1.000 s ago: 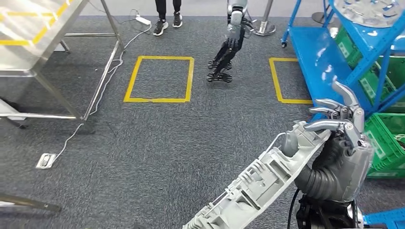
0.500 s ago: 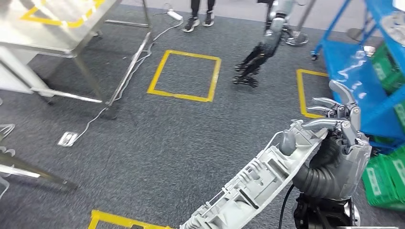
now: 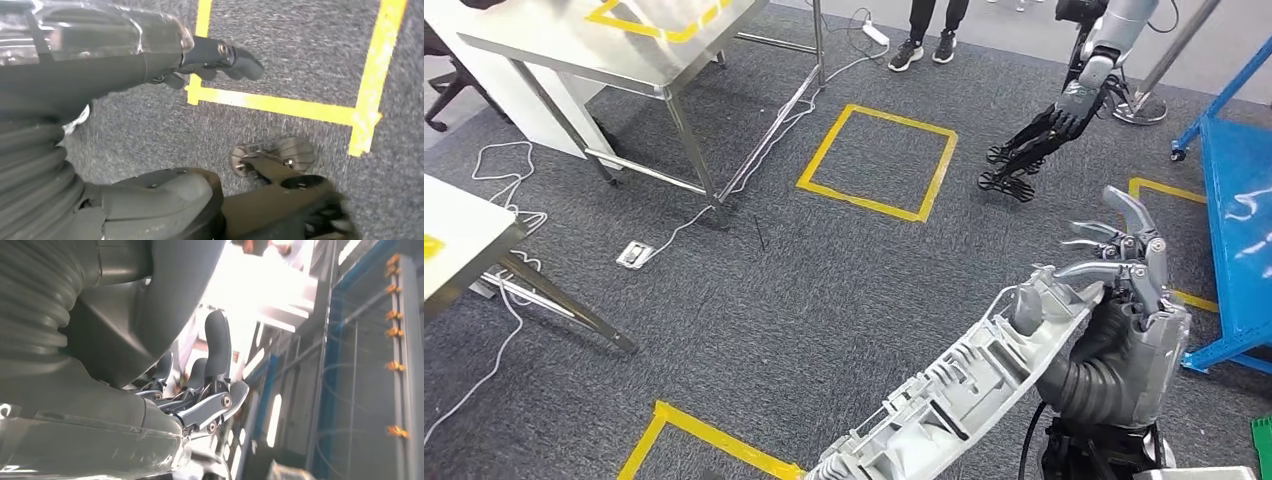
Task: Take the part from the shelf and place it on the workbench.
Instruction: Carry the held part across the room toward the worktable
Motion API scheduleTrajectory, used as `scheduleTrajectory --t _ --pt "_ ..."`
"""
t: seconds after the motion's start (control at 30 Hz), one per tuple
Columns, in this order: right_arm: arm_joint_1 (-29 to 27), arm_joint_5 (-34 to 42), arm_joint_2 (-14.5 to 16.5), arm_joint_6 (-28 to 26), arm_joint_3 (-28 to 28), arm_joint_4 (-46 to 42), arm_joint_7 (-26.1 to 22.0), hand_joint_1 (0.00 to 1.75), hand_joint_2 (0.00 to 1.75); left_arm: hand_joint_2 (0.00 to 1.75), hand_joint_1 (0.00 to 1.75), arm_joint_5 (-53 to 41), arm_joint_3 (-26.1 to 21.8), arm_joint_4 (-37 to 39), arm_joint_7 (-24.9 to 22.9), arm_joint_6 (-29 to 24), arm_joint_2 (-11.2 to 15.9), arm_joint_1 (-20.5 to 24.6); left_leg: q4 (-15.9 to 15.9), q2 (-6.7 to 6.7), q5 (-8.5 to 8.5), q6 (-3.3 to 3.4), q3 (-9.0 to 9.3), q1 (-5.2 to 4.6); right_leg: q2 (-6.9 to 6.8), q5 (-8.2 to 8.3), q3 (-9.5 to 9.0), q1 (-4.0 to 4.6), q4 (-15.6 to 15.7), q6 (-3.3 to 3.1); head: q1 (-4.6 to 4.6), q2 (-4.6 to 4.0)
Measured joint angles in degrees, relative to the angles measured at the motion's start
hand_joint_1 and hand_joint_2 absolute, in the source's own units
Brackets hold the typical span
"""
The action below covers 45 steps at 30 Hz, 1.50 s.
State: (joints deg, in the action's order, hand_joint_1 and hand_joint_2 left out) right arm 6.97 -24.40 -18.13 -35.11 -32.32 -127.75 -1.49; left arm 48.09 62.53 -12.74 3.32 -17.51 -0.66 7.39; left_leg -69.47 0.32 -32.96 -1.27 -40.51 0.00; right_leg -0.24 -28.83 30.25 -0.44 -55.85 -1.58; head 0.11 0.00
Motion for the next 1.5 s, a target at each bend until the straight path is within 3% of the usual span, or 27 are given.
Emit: scheduleTrajectory --t 0.07,0.1,0.13,0.2,0.27,0.33,0.4,0.43,0.5,0.53,0.57,0.6,0.63,0.7,0.73,0.8,0.83,0.87,0.93,1.0,1.07,1.1,1.2,1.23,1.4,1.43,1.5 --pt "-0.2 0.2 0.0 0.0 0.0 0.3 -0.2 1.75 1.75 1.75 0.0 0.0 0.0 0.0 0.0 0.0 0.2 0.0 -4.5 -0.17 -1.09 -0.56 -2.19 0.49 -1.55 -0.16 -0.03 -0.02 -0.1 0.09 -0.49 0.0" --pt "-0.3 0.2 0.0 0.0 0.0 0.4 -0.2 1.75 1.75 1.75 0.0 0.0 0.0 0.0 0.0 0.0 0.3 -0.1 -3.4 -0.03 0.04 -0.78 -1.55 0.69 -2.24 -0.28 -0.1 -0.06 -0.1 0.24 -0.75 0.0" --pt "-0.3 0.3 0.0 0.0 0.0 0.5 -0.2 1.75 1.75 1.75 0.0 0.0 0.0 0.0 0.0 -0.1 0.4 -0.1 -0.1 0.55 1.93 -0.94 0.23 0.84 -2.86 -0.44 -0.23 -0.09 -0.2 0.45 -1.02 0.0" --pt "-0.3 0.4 0.0 -0.2 0.0 0.6 -0.5 1.75 1.75 1.75 0.0 0.3 0.0 0.0 0.1 -0.1 0.6 -0.1 7.9 3.45 4.97 -0.88 4.61 0.79 -3.87 -0.92 -0.58 0.03 -0.4 1.04 -1.58 0.0" --pt "-0.6 0.9 0.0 -0.5 0.1 0.7 -1.3 1.75 1.75 1.75 0.0 1.5 -0.1 0.0 0.6 -0.3 0.7 -0.1 11.3 5.21 5.49 -0.1 6.45 0.36 -4.63 -1.31 -0.88 0.26 -0.5 1.62 -1.69 0.0" --pt "-1.0 1.8 0.0 -0.8 0.2 0.7 -2.6 1.75 1.75 1.75 0.0 3.2 -0.2 0.0 1.2 -0.6 0.8 -0.1 11.5 4.18 5.43 0.94 6.48 0.04 -5.32 -1.57 -1.18 0.17 -0.4 2.21 -1.44 0.0" --pt "-1.2 2.8 0.1 -0.9 0.4 0.8 -3.6 1.75 1.75 1.75 0.0 4.5 -0.4 0.0 1.8 -1.1 0.9 -0.1 11.7 2.83 5.58 1.73 6.64 0.09 -4.1 -2.85 -0.94 -0.16 -1.7 2.8 -1.15 0.0" --pt "-1.3 3.4 0.1 -0.9 0.5 0.9 -4.0 1.75 1.75 1.75 0.0 5.1 -0.6 0.0 2.1 -1.3 1.0 0.0 11.8 2.12 5.68 2.14 6.76 0.15 -2.8 -4.37 0.03 -0.28 -4.0 2.98 -0.84 0.0" --pt "-1.5 4.6 0.1 -0.9 0.7 1.1 -4.5 1.75 1.75 1.75 0.0 6.6 -1.2 0.0 3.1 -1.5 1.2 0.0 11.8 0.67 5.7 2.7 6.78 -0.06 -0.5 -8.29 3.71 -0.36 -12.0 2.95 0.07 0.0" --pt "-1.5 5.3 0.1 -0.9 0.8 1.3 -4.6 1.75 1.75 1.75 0.0 7.4 -1.5 0.0 3.7 -1.5 1.3 0.0 11.8 -0.11 5.71 2.86 6.8 -0.24 -0.17 -9.56 5.62 -0.35 -15.8 2.86 0.45 0.0" --pt "-1.5 5.9 0.1 -0.9 0.9 1.6 -4.6 1.75 1.75 1.75 0.0 8.1 -1.9 0.0 4.3 -1.4 1.3 0.0 11.8 -0.95 5.71 2.94 6.85 -0.41 -0.04 -9.78 6.92 -0.33 -18.0 2.71 0.74 0.0" --pt "-1.5 6.4 0.1 -1.0 1.0 1.8 -4.7 1.75 1.75 1.75 0.0 8.6 -2.3 0.0 4.8 -1.3 1.4 -0.1 11.8 -1.8 5.72 2.96 6.94 -0.56 0.08 -8.74 7.23 -0.27 -18.0 2.45 0.98 0.0" --pt "-1.4 6.7 0.1 -1.0 1.1 2.0 -4.8 1.75 1.75 1.75 0.0 8.8 -2.6 0.0 5.3 -1.3 1.5 -0.1 11.8 -2.66 5.72 2.97 7.08 -0.66 0.37 -6.6 6.53 -0.18 -15.6 2.09 1.21 0.0" --pt "-0.9 7.2 0.2 -1.2 1.3 2.2 -5.0 1.75 1.75 1.75 0.0 9.0 -3.4 0.0 6.3 -1.2 1.8 -0.1 11.7 -4.19 5.69 2.92 7.25 -0.79 2.6 -1.7 3.74 -0.03 -7.8 1.29 1.58 0.0" --pt "-0.7 7.4 0.2 -1.3 1.3 2.2 -5.0 1.75 1.75 1.75 0.0 9.0 -3.7 0.0 6.7 -1.2 1.9 -0.1 11.7 -4.83 5.72 2.79 7.11 -0.77 3.82 -0.29 2.54 0.01 -4.6 1.03 1.66 0.0" --pt "-0.2 7.6 0.3 -1.3 1.4 2.2 -4.9 1.75 1.75 1.75 0.0 8.7 -4.1 0.0 6.5 -1.1 2.2 -0.1 11.6 -5.91 5.91 2.32 6.54 -0.58 5.01 0.09 1.63 0.1 -2.0 0.8 1.74 0.0" --pt "-0.1 7.6 0.3 -1.3 1.4 2.2 -4.7 1.75 1.75 1.75 0.0 8.4 -4.2 0.0 6.0 -1.1 2.3 -0.1 11.6 -6.48 6.05 1.99 6.3 -0.44 4.49 0.06 1.47 0.14 -1.6 0.72 1.75 0.0" --pt "0.2 7.4 0.3 -1.3 1.3 2.2 -4.4 1.75 1.75 1.75 0.0 8.2 -4.4 0.0 5.2 -1.1 2.5 -0.2 11.5 -6.28 5.97 1.71 6.17 -0.45 3.85 0.21 1.29 0.08 -1.2 0.59 1.8 0.0" --pt "0.5 6.9 0.4 -1.3 1.4 2.3 -4.0 1.75 1.75 1.75 0.0 7.6 -4.5 0.0 3.4 -1.0 2.7 -0.2 9.1 -3.4 4.21 1.07 4.92 -0.65 2.39 0.56 0.74 -0.09 -0.4 0.21 1.24 0.0" --pt "0.5 6.4 0.5 -1.3 1.4 2.3 -3.5 1.75 1.75 1.75 0.0 7.0 -4.6 0.0 2.2 -0.8 2.8 -0.1 2.5 -0.45 0.72 0.44 1.62 -0.32 0.8 0.62 0.42 -0.08 0.0 -0.02 0.4 0.0" --pt "0.6 5.7 0.5 -1.3 1.4 2.3 -3.0 1.75 1.75 1.75 0.0 6.6 -4.6 0.0 1.7 -0.5 2.7 -0.1 -3.4 -0.23 -1.14 -0.17 -1.45 0.4 -0.73 0.45 0.37 -0.1 -0.1 0.03 -0.15 0.0" --pt "0.7 5.1 0.5 -1.2 1.4 2.3 -2.6 1.75 1.75 1.75 0.0 6.5 -4.6 0.0 1.7 -0.3 2.7 -0.2 -3.7 -0.16 -0.56 -0.48 -1.66 0.69 -1.42 0.31 0.32 -0.15 -0.1 0.18 -0.39 0.0" --pt "1.2 3.0 0.6 -1.1 1.3 2.2 -1.2 1.75 1.75 1.75 0.0 6.3 -4.6 0.0 2.5 0.1 2.7 -0.3 3.8 1.17 4.24 -1.18 2.3 1.26 -2.88 -0.22 0.05 -0.4 -0.5 0.82 -0.91 0.0" --pt "1.3 2.7 0.6 -1.0 1.3 2.2 -0.9 1.75 1.75 1.75 0.0 6.3 -4.6 0.0 2.8 0.2 2.7 -0.3 5.7 1.6 5.15 -1.27 3.31 1.29 -3.05 -0.33 -0.01 -0.45 -0.6 0.94 -0.96 0.0" --pt "1.5 2.2 0.6 -1.0 1.3 2.1 -0.5 1.75 1.75 1.75 0.0 6.3 -4.6 0.0 3.2 0.2 2.7 -0.3 8.1 2.64 5.91 -1.36 4.59 1.29 -3.28 -0.5 -0.1 -0.47 -0.7 1.16 -1.08 0.0" --pt "1.6 1.8 0.6 -0.9 1.3 2.0 -0.2 1.75 1.75 1.75 0.0 6.2 -4.6 -0.1 3.7 0.3 2.7 -0.2 9.2 3.27 5.95 -1.2 5.22 1.15 -3.46 -0.68 -0.12 -0.37 -0.9 1.42 -1.28 0.0" --pt "2.0 0.6 0.6 -0.9 1.3 1.6 0.8 1.75 1.75 1.75 0.0 6.0 -4.6 -0.1 4.9 0.6 2.6 -0.2 10.7 3.79 5.68 -0.24 5.95 0.7 -4.1 -1.01 -0.3 -0.22 -1.1 2.04 -1.33 0.0"
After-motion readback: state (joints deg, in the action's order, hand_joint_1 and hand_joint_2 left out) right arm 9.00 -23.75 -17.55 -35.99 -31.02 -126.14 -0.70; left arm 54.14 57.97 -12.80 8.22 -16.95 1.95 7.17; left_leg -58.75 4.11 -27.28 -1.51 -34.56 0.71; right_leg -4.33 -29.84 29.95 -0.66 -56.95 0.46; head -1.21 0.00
